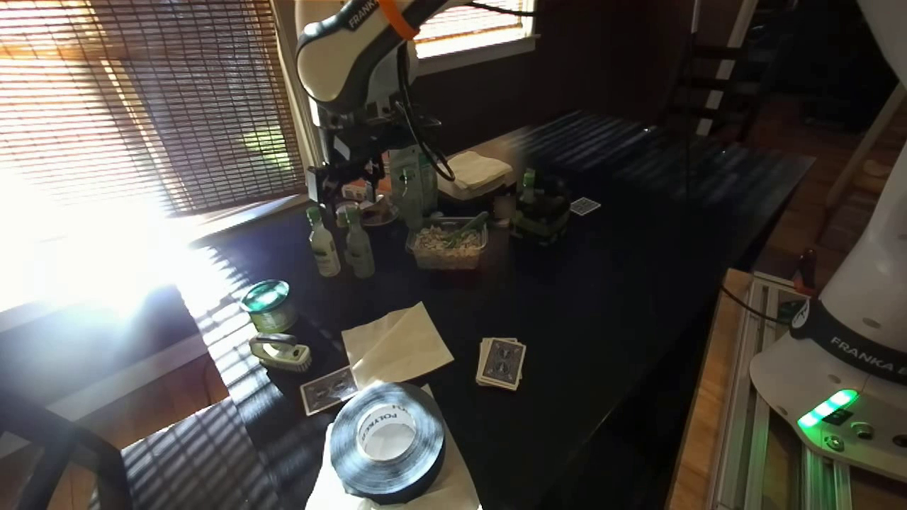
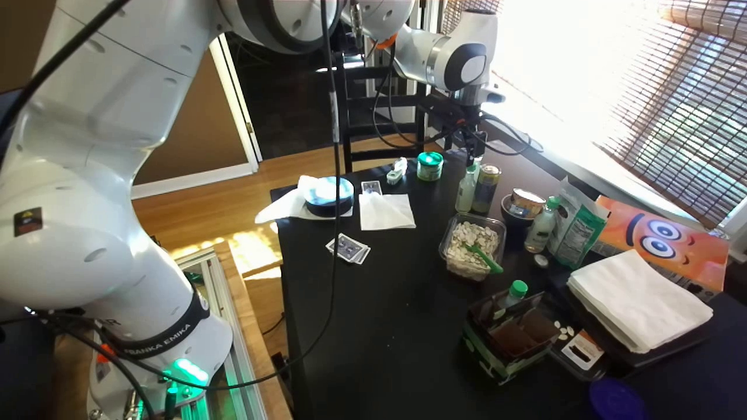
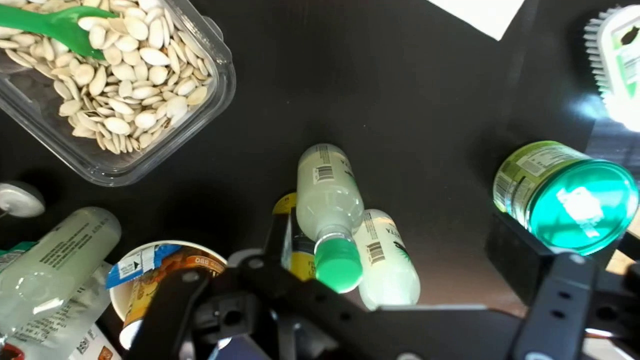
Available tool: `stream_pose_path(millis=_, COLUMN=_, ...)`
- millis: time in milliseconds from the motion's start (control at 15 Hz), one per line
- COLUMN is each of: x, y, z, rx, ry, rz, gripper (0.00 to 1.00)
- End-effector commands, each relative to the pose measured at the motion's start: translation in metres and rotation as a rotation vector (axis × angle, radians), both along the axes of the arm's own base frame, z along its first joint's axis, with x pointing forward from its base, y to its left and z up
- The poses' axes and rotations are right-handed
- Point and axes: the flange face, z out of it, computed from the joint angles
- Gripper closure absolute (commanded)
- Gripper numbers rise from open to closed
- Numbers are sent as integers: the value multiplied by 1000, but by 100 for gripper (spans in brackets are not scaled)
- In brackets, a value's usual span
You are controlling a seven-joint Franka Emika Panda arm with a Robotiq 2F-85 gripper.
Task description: Pick up one bottle from the left and put it in the box on the right.
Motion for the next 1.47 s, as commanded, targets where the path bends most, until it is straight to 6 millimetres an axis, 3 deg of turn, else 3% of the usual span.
stream_pose_path(millis=0, x=4, y=-3, z=-4, rx=-19, ry=5, rz=-33, gripper=0)
stream_pose_path(millis=467, x=28, y=-17, z=-38, rx=37, ry=13, rz=-55, gripper=0)
stream_pose_path(millis=667, x=37, y=-18, z=-48, rx=57, ry=4, rz=-72, gripper=5)
stream_pose_path(millis=733, x=38, y=-18, z=-49, rx=54, ry=8, rz=-89, gripper=13)
stream_pose_path(millis=867, x=41, y=-16, z=-50, rx=55, ry=4, rz=-105, gripper=19)
stream_pose_path(millis=1000, x=43, y=-14, z=-51, rx=50, ry=4, rz=-117, gripper=36)
stream_pose_path(millis=1133, x=43, y=-13, z=-50, rx=38, ry=9, rz=-133, gripper=33)
stream_pose_path(millis=1200, x=43, y=-12, z=-48, rx=36, ry=6, rz=-139, gripper=40)
stream_pose_path(millis=1267, x=44, y=-12, z=-47, rx=37, ry=2, rz=-142, gripper=38)
stream_pose_path(millis=1400, x=43, y=-12, z=-45, rx=25, ry=4, rz=-161, gripper=50)
